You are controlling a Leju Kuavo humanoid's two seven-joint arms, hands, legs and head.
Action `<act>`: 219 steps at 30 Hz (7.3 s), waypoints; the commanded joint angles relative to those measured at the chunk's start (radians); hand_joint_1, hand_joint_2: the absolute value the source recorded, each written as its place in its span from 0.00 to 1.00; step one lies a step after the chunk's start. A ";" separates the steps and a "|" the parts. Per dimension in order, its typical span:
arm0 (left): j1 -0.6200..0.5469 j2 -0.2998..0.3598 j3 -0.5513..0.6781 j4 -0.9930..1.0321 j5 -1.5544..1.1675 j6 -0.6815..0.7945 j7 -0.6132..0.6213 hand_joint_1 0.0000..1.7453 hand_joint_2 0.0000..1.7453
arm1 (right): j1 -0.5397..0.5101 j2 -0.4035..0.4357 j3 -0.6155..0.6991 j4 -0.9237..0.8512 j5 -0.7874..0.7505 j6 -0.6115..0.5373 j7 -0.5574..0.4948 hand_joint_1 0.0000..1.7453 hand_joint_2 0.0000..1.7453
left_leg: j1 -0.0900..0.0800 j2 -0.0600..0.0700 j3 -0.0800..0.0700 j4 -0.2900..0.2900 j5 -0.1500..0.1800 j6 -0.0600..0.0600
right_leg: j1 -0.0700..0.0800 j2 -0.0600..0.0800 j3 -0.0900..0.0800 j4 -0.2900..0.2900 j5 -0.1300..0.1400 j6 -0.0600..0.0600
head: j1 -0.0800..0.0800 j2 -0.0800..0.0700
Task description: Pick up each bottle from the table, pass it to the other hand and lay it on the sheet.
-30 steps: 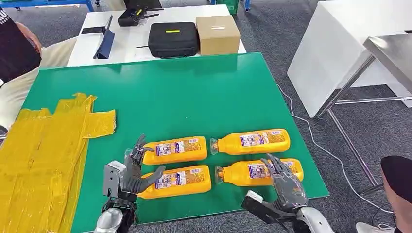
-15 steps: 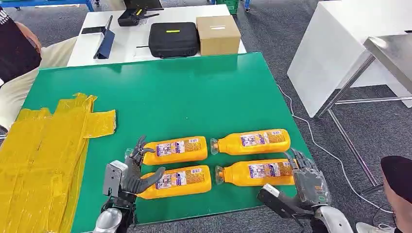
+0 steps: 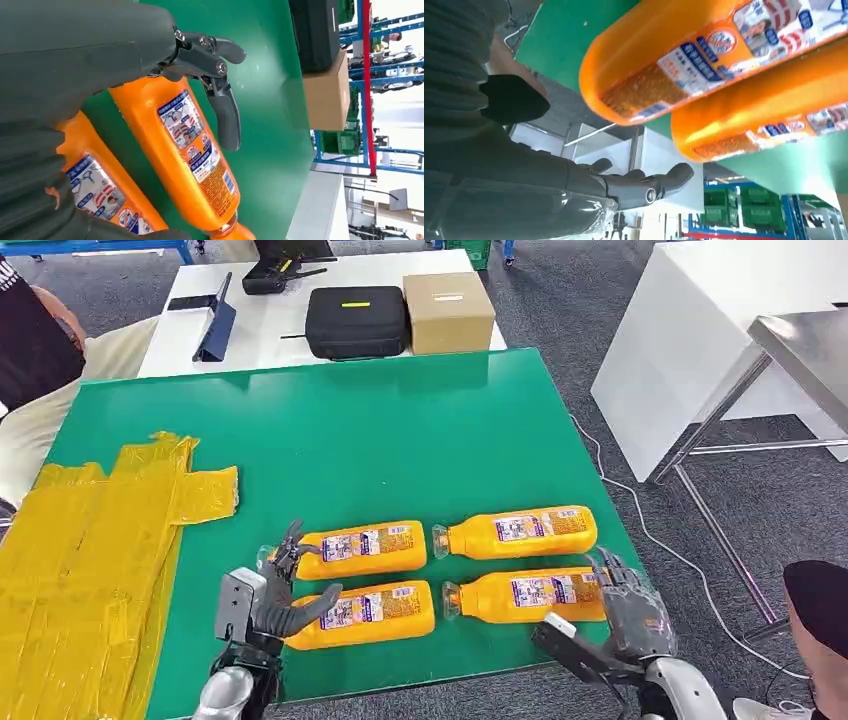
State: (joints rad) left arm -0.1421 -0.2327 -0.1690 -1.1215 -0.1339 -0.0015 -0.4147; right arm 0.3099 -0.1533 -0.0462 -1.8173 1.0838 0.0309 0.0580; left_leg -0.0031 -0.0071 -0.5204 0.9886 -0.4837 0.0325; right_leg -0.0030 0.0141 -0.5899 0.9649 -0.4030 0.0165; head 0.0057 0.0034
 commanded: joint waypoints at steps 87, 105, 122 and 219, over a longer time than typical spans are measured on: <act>0.001 0.066 -0.059 -0.154 0.108 -0.029 -0.045 0.00 1.00 | -0.250 0.066 0.181 0.307 -0.516 -0.131 -0.274 1.00 1.00 | -0.001 0.003 0.013 -0.002 -0.002 0.001 | 0.001 0.003 0.013 -0.003 -0.001 0.004 | 0.000 0.000; -0.080 0.054 -0.122 -0.166 -0.005 0.023 -0.009 1.00 1.00 | -0.351 0.201 0.272 0.294 -0.622 -0.255 -0.359 1.00 1.00 | 0.000 0.003 0.010 -0.001 -0.002 0.001 | 0.001 0.003 0.009 -0.001 -0.001 0.004 | 0.000 0.000; -0.143 0.060 -0.141 -0.154 0.004 0.010 0.023 0.00 1.00 | -0.495 0.242 0.307 0.447 -0.674 -0.302 -0.410 1.00 1.00 | 0.000 0.004 0.009 -0.001 -0.001 0.001 | 0.001 0.004 0.008 -0.002 0.000 0.004 | 0.000 0.000; -0.232 0.070 -0.120 -0.163 0.270 -0.081 0.022 1.00 1.00 | -0.655 0.369 0.493 0.723 -0.725 -0.335 -0.492 0.00 1.00 | 0.000 0.003 0.008 -0.001 0.000 0.001 | 0.000 0.004 0.007 -0.001 -0.001 0.004 | 0.000 0.000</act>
State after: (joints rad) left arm -0.3851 -0.2083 -0.3811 -1.2360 0.1370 -0.1079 -0.3792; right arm -0.3541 0.2659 0.4543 -1.0148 0.3559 -0.2865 -0.4253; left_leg -0.0035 -0.0048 -0.5143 0.9889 -0.4836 0.0353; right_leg -0.0028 0.0182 -0.5842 0.9647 -0.4036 0.0206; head 0.0061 0.0031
